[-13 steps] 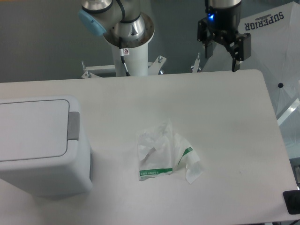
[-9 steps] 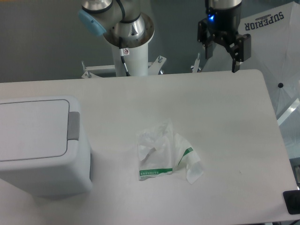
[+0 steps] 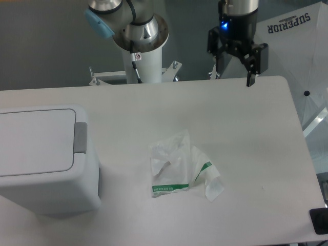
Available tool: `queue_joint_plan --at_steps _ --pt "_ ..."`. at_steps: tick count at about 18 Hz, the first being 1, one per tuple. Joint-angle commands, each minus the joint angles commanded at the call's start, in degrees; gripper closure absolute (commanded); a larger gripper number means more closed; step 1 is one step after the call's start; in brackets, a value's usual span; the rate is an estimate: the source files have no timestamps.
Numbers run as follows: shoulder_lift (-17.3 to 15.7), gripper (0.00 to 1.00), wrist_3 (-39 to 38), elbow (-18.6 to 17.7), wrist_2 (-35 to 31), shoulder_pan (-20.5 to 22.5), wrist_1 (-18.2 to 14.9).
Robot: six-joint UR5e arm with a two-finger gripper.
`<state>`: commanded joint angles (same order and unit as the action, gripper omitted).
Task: Open the trash can
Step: 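Move the open gripper across the table toward the trash can lid tab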
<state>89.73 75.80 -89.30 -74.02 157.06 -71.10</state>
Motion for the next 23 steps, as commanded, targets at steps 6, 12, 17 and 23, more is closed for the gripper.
queue_joint_plan --at_steps 6,12,17,23 --pt "2.37 0.00 -20.11 2.29 4.75 -3.42 2.54" --pt "3.08 0.00 -41.39 2.20 6.16 -10.80 5.97" --pt "4.66 0.00 -58.62 1.23 6.25 -17.48 13.00" --pt "6.86 0.00 -71.48 1.06 6.16 -22.67 15.29"
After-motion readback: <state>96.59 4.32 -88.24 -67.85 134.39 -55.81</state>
